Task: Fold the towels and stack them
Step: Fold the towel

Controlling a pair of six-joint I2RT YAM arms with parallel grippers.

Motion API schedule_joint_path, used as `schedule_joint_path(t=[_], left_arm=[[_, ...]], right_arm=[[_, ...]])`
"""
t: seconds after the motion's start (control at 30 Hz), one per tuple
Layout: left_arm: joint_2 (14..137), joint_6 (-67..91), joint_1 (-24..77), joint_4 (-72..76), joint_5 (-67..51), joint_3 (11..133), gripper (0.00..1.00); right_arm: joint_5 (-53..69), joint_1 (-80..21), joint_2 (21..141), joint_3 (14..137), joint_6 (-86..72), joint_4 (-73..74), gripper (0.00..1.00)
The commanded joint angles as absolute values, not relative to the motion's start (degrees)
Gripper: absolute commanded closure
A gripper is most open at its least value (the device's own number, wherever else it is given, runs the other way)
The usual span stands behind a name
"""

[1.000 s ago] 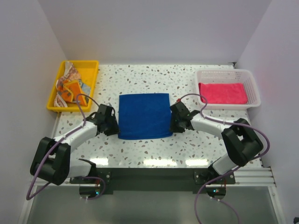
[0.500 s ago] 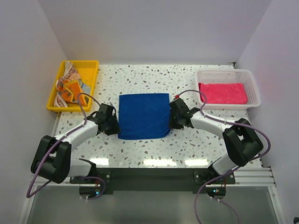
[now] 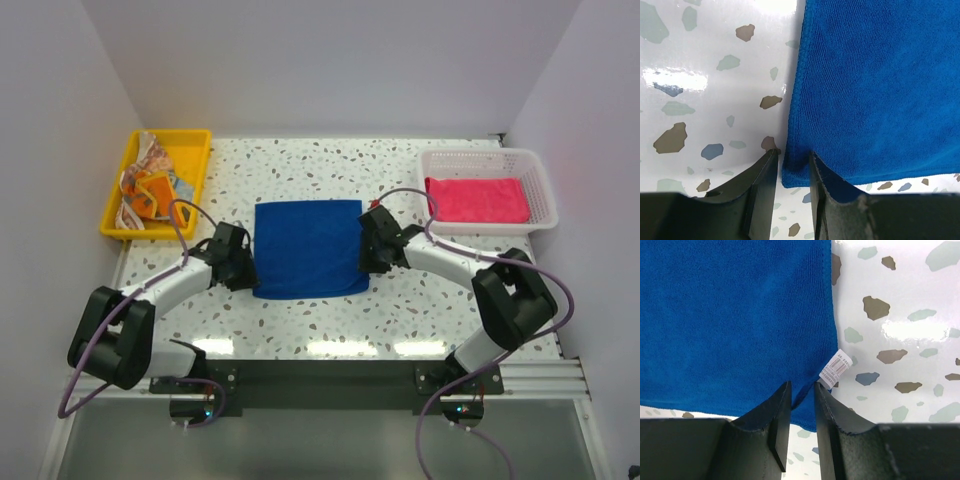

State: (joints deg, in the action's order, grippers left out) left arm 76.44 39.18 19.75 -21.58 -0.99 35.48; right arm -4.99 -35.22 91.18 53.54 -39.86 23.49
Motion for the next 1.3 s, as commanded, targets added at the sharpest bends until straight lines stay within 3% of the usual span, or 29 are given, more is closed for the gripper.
schedule_joint_path(t=[0.0, 0.43, 0.63, 0.83, 1.17, 1.27], left_arm=[[76.64, 37.79, 20.21, -20.30, -0.18, 37.27, 0.64], [76.46, 37.62, 20.39, -20.65, -0.18, 38.06, 0.64], [76.38, 37.70, 20.39, -21.27, 1.49, 38.58, 0.67], [77.60, 37.62, 20.39, -21.27, 1.58, 39.73, 0.77], [79.80, 37.97, 21.71, -24.17, 4.13, 40.61, 0.70], [79.80, 38.14, 22.50, -24.96, 4.13, 41.04, 0.74]], right_arm=[[-5.19, -35.07, 92.11, 55.81, -39.20, 24.26, 0.72], [-4.66, -35.07, 93.43, 52.03, -42.36, 23.03, 0.76], [-5.27, -35.07, 92.03, 51.42, -42.19, 22.59, 1.00], [-5.45, -35.07, 90.62, 52.21, -41.31, 23.12, 1.00], [-5.27, -35.07, 90.17, 51.59, -41.22, 22.15, 1.00], [-5.27, -35.07, 90.26, 51.50, -41.22, 22.06, 1.00]])
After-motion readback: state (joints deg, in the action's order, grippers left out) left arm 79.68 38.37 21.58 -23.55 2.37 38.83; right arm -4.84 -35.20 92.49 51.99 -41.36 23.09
